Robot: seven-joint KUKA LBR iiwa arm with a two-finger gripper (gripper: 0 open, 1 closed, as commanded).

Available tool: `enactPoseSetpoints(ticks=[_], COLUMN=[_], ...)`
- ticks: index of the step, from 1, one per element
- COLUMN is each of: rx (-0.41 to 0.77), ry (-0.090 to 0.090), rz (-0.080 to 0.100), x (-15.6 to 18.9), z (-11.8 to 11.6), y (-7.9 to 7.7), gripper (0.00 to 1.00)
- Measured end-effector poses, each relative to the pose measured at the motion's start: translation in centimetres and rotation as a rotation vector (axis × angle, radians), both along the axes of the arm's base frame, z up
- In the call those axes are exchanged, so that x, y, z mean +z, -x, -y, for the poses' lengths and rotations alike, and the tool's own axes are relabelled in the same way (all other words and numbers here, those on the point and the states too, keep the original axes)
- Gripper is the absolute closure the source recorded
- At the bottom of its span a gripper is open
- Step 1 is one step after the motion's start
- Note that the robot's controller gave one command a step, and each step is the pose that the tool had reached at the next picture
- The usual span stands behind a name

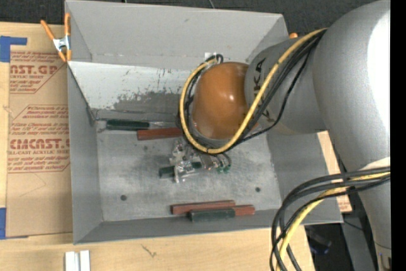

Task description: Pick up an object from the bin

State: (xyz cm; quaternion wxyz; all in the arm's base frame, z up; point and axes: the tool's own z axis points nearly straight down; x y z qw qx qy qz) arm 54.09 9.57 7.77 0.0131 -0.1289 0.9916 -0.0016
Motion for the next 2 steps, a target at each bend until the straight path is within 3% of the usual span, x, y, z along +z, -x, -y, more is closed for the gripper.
enactPoseSetpoints(ticks=[2], rx=[0.000], ry=[-0.001], rz=[-0.007], x=[0.09], z=[-0.11], y=[0.09], gripper=[1.00])
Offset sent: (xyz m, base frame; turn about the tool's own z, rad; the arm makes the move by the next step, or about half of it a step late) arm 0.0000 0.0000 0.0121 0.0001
